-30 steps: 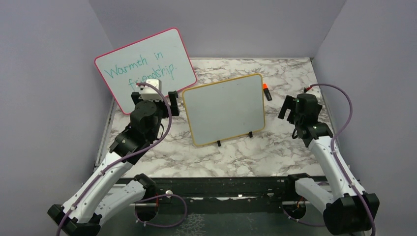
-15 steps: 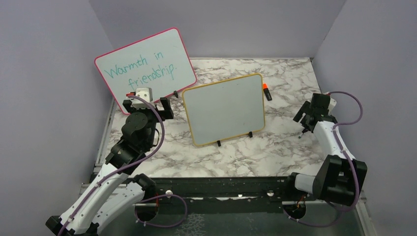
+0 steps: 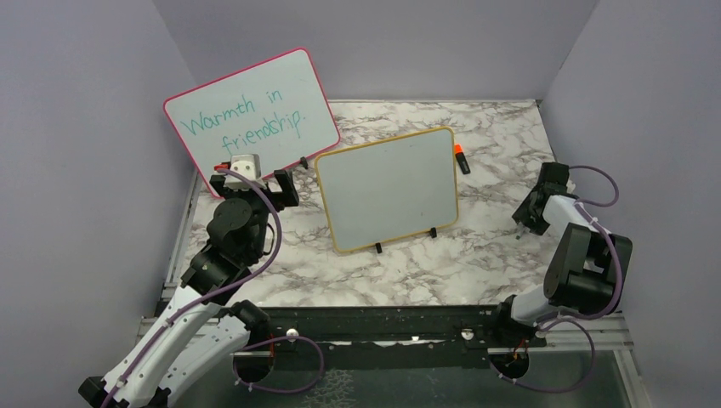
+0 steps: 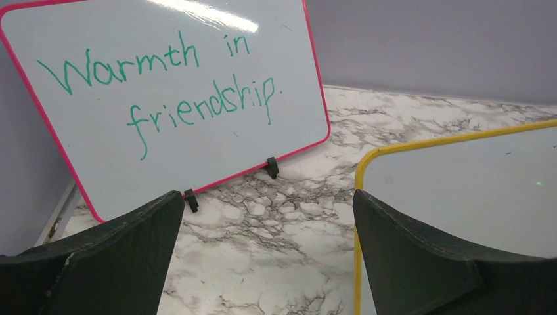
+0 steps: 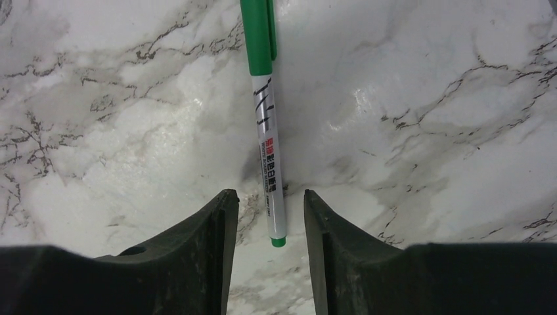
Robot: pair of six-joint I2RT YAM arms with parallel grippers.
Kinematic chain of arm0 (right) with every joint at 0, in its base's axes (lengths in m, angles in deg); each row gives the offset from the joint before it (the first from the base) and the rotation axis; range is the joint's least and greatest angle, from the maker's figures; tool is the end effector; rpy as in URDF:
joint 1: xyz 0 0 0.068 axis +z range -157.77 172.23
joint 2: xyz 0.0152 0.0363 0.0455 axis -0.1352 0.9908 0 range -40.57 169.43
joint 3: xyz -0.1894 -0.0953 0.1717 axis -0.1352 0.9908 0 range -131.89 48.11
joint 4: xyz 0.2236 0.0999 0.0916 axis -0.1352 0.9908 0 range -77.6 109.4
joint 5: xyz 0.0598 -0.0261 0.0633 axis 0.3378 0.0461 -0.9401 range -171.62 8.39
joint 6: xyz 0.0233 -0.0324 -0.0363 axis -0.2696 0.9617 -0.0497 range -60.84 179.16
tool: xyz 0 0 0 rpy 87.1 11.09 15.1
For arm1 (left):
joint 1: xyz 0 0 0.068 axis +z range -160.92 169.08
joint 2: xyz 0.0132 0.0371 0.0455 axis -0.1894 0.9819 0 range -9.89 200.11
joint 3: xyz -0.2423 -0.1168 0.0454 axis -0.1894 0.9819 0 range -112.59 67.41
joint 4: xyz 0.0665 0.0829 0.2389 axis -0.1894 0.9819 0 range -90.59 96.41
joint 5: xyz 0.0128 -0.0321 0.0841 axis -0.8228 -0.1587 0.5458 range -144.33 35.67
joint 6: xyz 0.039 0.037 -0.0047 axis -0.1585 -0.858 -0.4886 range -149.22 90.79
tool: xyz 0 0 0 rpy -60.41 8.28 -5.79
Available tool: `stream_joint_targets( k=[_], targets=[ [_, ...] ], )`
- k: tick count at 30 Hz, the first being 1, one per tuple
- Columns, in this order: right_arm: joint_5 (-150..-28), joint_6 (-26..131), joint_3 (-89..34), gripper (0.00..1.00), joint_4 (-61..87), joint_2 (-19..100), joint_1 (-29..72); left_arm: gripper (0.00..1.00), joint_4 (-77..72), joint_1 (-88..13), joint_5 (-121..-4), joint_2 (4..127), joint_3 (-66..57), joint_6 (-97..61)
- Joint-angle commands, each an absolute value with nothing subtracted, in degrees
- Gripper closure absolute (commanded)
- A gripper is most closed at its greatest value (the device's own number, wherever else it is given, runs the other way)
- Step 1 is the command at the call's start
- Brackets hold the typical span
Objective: Write a sentence on the whiteboard
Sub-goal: Open the whiteboard marker at the center of the board.
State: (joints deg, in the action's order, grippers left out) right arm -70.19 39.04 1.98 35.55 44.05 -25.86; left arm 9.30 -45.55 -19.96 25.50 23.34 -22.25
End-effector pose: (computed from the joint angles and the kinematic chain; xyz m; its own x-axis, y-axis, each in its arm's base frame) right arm 0.2602 -0.0925 0.1749 -0.6500 0.5670 -0.5059 0.6575 0.7534 -0.0004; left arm 0.1278 -0.0638 0.3604 -0.0178 -0.1093 -0.9939 0.0025 0.9940 -0.1093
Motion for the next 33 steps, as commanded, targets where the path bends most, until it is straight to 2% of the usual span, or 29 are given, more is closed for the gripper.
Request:
stream_joint_targets(
  k=[1,10,16,25,33],
  targets=[
    [-71.4,39.3,-0.7,0.57,34.0,46.5,-27.0,0.01,7.3,-45.9,-20.1,24.8,23.8,-22.7],
    [-71.7,40.0,-1.1,0.67,32.9,51.2,-27.1,0.01,6.7,-45.8,-22.9,25.2,24.0,-23.4],
    [-72.7,41.0,-2.3,0.99,34.3,53.6,-27.1,0.01,6.8,-45.8,-26.1,25.2,23.7,-23.8],
    [-78.6,43.5,-1.2,1.0,34.1,46.7,-27.0,0.01,6.0,-45.7,-31.2,26.5,24.0,-24.5],
    [-92.3,42.2,2.1,1.0,32.7,34.4,-25.6,0.01,7.1,-45.8,-37.4,26.8,23.1,-24.3]
  ],
)
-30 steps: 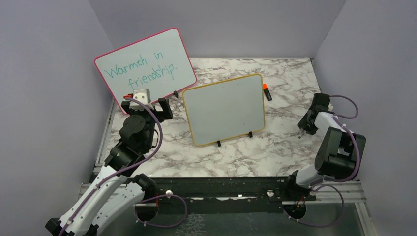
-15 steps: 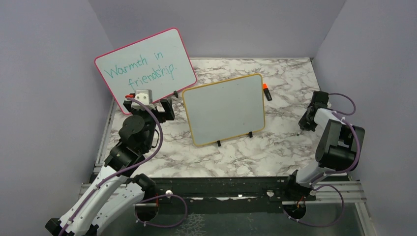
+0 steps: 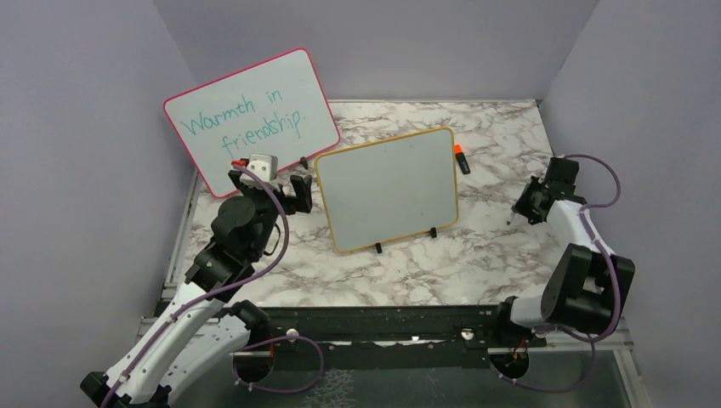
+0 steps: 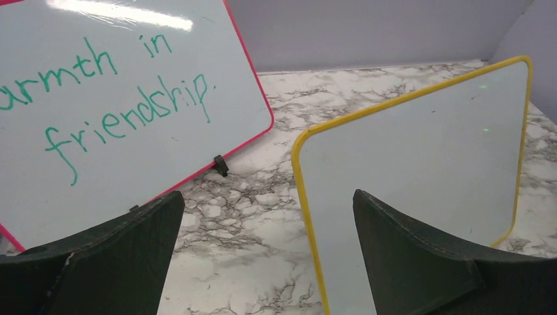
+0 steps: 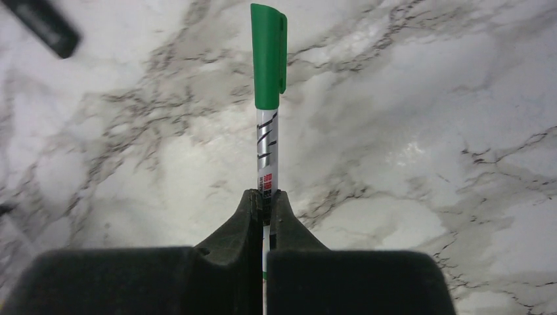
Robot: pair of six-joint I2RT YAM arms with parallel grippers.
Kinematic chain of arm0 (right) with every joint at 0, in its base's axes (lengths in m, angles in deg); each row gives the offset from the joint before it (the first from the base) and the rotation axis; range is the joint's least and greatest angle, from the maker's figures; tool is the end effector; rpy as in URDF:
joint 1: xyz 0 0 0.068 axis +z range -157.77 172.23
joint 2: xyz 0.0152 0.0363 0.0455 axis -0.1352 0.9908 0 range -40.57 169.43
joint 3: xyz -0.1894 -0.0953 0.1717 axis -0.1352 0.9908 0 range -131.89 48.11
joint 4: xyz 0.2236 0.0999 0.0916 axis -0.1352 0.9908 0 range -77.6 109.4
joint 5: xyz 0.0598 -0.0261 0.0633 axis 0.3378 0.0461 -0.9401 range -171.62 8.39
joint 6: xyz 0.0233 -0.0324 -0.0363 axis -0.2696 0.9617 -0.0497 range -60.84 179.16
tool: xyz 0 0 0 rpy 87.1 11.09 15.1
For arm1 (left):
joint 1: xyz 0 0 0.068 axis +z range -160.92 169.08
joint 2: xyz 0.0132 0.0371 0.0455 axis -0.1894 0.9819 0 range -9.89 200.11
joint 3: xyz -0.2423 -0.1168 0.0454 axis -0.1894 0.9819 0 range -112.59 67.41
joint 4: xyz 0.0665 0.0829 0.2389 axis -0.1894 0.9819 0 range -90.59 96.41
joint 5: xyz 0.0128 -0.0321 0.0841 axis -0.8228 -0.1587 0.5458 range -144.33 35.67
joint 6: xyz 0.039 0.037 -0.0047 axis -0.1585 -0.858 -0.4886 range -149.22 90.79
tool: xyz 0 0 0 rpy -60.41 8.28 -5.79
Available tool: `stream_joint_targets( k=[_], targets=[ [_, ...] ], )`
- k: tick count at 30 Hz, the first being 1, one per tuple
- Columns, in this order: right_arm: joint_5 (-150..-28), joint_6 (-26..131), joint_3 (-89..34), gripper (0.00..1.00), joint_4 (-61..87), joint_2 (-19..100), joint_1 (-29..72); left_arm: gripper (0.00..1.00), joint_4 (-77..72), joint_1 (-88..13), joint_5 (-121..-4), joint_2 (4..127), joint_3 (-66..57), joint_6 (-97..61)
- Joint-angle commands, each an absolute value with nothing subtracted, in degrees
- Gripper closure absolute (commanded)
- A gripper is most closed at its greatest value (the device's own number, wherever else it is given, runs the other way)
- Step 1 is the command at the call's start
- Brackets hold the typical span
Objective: Write a sentence on the whiteboard
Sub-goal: Open the whiteboard marker at the center of the board.
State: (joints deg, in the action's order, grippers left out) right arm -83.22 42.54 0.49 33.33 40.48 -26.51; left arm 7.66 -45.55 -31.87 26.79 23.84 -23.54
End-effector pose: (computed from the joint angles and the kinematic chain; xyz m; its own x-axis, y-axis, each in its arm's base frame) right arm 0.2657 -0.0892 0.2003 -0.6501 0.5225 -0.5518 0.5131 0.8374 0.1884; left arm 0.1322 -0.0748 0.3575 -0.0403 -0.0832 -0.9957 0.2079 0.9740 -0.0898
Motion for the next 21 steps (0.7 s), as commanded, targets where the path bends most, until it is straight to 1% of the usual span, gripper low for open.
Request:
stream_joint_targets(
  k=[1,6,9,15,21],
  targets=[
    [-93.4,42.3,2.3,1.0,33.2,32.8,-25.1,0.01,7.7,-45.8,-38.5,27.1,22.5,-24.6],
    [-99.2,43.0,1.2,0.99,37.2,24.6,-22.8,0.01,9.3,-45.8,-42.9,27.8,20.7,-26.7],
    [-101.8,44.0,-1.6,1.0,40.6,21.0,-19.8,0.01,9.9,-45.8,-45.4,27.9,19.8,-27.3],
    [-104.6,49.1,-10.1,1.0,49.3,19.7,-12.5,0.01,14.9,-45.7,-50.7,32.0,14.4,-21.3],
    [-104.4,53.1,-15.6,0.99,52.6,19.7,-3.7,0.01,18.9,-45.8,-53.4,35.9,10.6,-15.3]
  ],
)
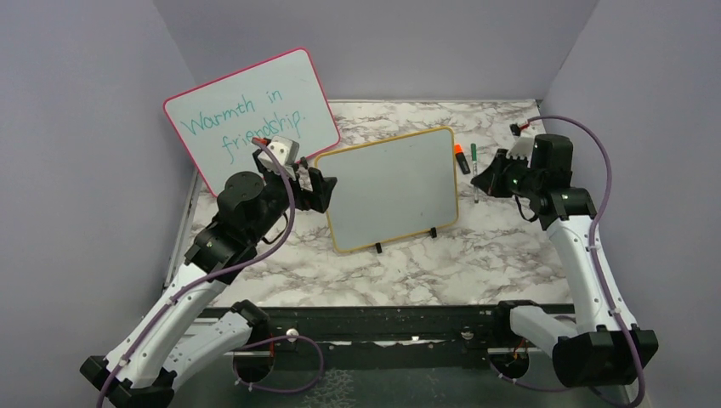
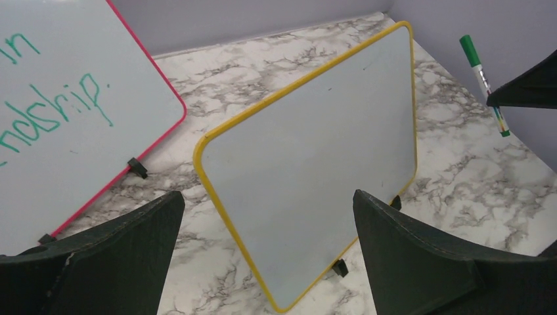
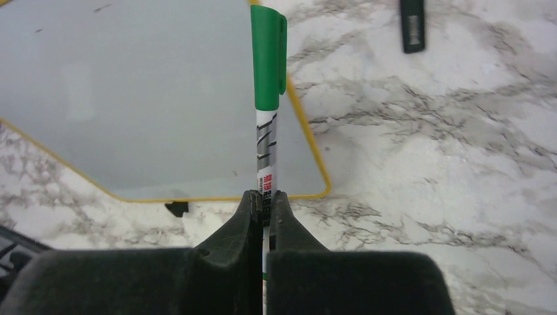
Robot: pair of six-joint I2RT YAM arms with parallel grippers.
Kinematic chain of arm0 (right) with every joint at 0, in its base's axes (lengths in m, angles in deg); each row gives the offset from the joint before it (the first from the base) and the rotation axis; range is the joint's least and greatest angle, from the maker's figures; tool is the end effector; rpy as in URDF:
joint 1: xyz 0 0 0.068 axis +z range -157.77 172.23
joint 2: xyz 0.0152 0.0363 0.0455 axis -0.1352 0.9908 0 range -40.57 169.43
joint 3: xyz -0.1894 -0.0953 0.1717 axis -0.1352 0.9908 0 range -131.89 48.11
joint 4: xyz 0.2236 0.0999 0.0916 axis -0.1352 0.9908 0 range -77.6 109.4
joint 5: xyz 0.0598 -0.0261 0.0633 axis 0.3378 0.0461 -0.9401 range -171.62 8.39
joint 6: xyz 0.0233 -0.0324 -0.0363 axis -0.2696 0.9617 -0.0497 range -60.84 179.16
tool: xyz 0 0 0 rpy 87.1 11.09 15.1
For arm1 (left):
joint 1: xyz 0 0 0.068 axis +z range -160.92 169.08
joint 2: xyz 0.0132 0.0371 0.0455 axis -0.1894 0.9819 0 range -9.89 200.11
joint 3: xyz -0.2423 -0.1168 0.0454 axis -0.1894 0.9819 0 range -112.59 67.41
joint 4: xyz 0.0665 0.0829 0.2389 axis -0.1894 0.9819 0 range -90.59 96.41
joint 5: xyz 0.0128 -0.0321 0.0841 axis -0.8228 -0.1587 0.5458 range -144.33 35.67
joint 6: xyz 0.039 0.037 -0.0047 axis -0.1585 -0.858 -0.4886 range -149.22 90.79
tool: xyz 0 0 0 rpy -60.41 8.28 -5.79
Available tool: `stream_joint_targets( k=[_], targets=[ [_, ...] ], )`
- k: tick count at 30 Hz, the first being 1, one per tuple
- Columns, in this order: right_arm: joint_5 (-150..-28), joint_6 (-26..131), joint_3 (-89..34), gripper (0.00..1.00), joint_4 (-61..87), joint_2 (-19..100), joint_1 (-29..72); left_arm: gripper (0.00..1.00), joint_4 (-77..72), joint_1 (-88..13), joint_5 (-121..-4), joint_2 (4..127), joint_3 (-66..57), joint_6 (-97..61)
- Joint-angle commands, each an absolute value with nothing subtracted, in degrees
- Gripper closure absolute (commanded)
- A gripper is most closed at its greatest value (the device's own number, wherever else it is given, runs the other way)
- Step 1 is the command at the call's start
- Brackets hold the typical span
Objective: Write a sentence on the whiteboard
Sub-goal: Open the whiteboard marker at the center of the board.
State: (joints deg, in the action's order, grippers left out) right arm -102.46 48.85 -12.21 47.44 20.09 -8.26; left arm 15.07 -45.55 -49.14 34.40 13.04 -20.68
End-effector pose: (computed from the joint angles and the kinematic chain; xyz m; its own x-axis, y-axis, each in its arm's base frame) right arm 0.2235 0.0107 0.3400 -0.6202 0.1726 -0.7652 -0.1739 0.9210 0.3486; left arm 0.1424 -0.0944 0.3891 -0.1521 -0.0746 -0.9855 0.4745 0.8692 -0.1390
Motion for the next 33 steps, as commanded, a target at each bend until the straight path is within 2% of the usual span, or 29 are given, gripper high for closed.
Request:
stream_joint_targets(
  k=[1,9,20,28,33],
  targets=[
    [-104.1,53.9,-16.6,0.99,53.4,20.0,-2.4,0.01,19.0,-45.8,-54.0,36.3,10.4,-13.8],
    [-108.1,57.3,-19.7,1.0,52.8,20.9,5.7,0.01,19.0,-45.8,-58.2,39.2,10.6,0.9],
    [-97.8,55.7,-19.6,1.0,44.5,26.1,29.2,0.06,16.9,-45.8,-59.4,42.6,12.5,15.8],
    [-87.8,58.1,-20.5,1.0,39.5,31.1,41.6,0.23,13.4,-45.8,-59.4,42.0,16.4,23.3],
    [-84.3,57.9,-20.9,1.0,35.7,32.9,45.7,0.35,11.9,-45.8,-59.4,41.4,18.6,25.6]
  ],
)
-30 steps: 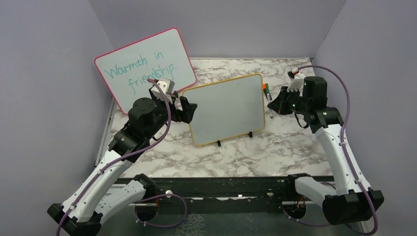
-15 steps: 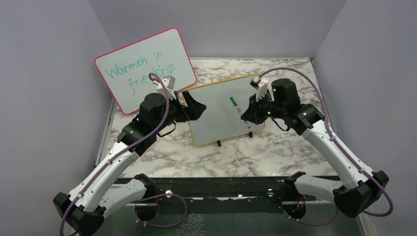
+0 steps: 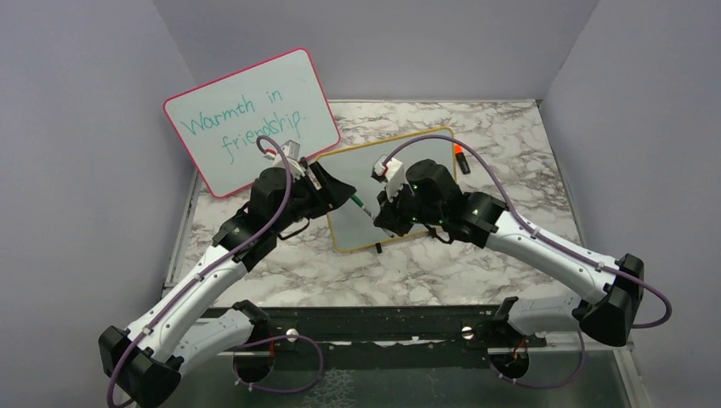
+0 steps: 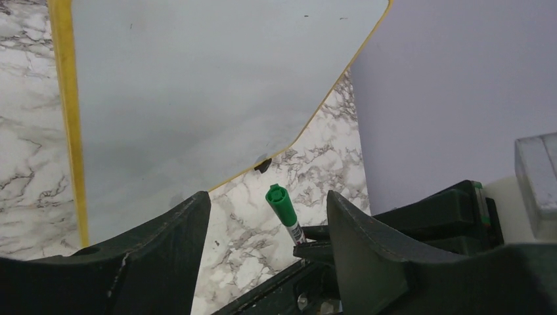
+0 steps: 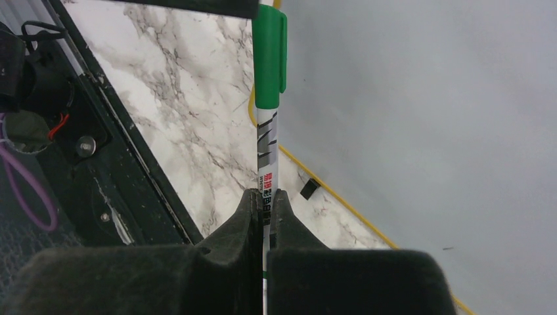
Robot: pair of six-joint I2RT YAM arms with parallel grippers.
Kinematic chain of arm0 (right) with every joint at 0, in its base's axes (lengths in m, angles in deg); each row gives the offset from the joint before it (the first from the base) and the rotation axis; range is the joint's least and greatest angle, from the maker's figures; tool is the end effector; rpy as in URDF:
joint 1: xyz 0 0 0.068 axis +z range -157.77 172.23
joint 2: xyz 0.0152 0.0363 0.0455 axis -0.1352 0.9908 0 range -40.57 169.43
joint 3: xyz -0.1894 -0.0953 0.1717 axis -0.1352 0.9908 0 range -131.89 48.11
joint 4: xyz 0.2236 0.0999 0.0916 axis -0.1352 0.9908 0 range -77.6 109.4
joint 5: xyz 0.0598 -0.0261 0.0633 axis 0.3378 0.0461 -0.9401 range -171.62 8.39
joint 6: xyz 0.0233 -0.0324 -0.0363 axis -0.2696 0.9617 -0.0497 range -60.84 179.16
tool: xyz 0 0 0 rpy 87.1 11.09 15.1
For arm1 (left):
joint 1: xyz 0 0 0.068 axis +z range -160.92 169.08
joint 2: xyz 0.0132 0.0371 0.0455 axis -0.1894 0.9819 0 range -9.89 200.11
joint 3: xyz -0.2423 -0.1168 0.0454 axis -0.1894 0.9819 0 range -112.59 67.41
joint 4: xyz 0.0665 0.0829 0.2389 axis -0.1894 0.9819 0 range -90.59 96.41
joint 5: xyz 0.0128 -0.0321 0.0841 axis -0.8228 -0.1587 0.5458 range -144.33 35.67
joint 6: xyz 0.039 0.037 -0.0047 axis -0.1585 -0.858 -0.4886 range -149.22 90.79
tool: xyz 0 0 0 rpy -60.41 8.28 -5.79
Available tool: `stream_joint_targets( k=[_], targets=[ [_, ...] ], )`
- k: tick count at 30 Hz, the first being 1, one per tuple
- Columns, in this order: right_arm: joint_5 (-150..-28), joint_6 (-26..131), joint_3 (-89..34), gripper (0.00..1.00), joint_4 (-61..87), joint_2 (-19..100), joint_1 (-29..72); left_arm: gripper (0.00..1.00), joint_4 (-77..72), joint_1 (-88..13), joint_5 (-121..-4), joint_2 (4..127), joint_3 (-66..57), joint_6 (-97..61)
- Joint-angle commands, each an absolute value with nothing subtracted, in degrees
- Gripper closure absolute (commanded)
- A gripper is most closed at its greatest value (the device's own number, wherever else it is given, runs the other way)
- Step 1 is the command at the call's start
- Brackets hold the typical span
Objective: Write a sentence on the whiteboard
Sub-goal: Open the whiteboard marker at the center of the board.
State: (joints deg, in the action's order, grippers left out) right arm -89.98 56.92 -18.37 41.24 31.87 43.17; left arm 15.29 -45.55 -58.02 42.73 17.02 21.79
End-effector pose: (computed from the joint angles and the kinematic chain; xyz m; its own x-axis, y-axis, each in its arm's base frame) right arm 0.1724 0.2206 0.3371 -0.3924 -0.4221 -0.8172 -0.8288 0.5476 0.1150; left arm 0.1724 -0.1219 0.3395 -0.6408 -0.5001 -0.5825 0.1897 0.6321 -0.7513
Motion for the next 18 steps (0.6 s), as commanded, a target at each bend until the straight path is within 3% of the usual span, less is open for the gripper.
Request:
stream_joint_targets(
  k=[1,18],
  targets=[
    [-83.8,58.3,-21.3,1.0,35.7,33.5,46.4,0.37,11.6,-45.8,-59.5,41.3,19.0,25.9],
    [-83.0,58.6,-19.8,1.0,31.2,35.6,50.0,0.91,7.9,-45.8,-55.5,37.6,25.0,33.5]
  ],
)
